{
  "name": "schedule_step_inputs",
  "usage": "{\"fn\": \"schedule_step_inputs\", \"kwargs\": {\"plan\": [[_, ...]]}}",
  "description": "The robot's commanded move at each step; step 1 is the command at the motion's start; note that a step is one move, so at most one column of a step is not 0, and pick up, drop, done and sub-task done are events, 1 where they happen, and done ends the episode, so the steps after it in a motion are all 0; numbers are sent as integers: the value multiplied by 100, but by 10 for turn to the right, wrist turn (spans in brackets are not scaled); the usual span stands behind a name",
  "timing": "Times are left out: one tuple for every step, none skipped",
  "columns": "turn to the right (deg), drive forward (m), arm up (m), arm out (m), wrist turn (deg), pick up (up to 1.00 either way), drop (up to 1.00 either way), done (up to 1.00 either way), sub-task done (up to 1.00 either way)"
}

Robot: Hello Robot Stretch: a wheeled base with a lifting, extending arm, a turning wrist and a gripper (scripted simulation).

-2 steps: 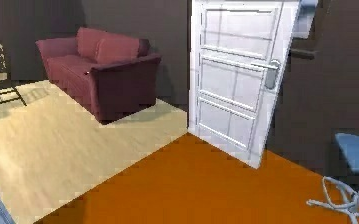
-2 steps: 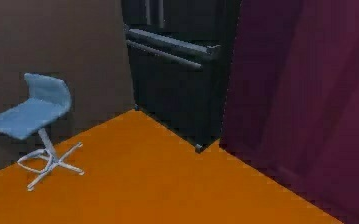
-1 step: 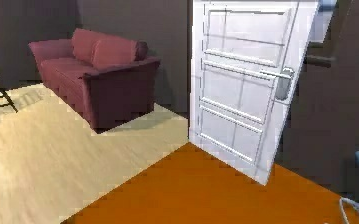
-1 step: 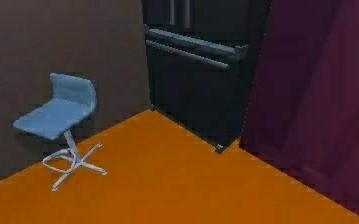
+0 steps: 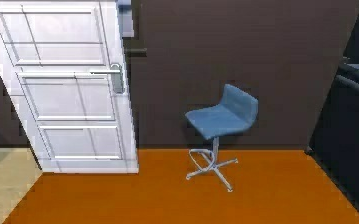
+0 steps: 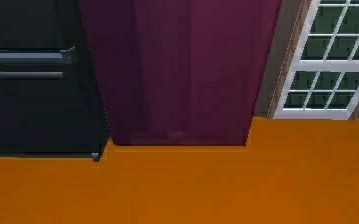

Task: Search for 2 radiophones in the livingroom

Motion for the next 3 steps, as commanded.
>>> {"fn": "schedule_step_inputs", "kwargs": {"plan": [[450, 0, 0, 0, 0, 0, 0, 0, 0], [0, 10, 0, 0, 0, 0, 0, 0, 0], [-450, 0, 0, 0, 0, 0, 0, 0, 0]]}}
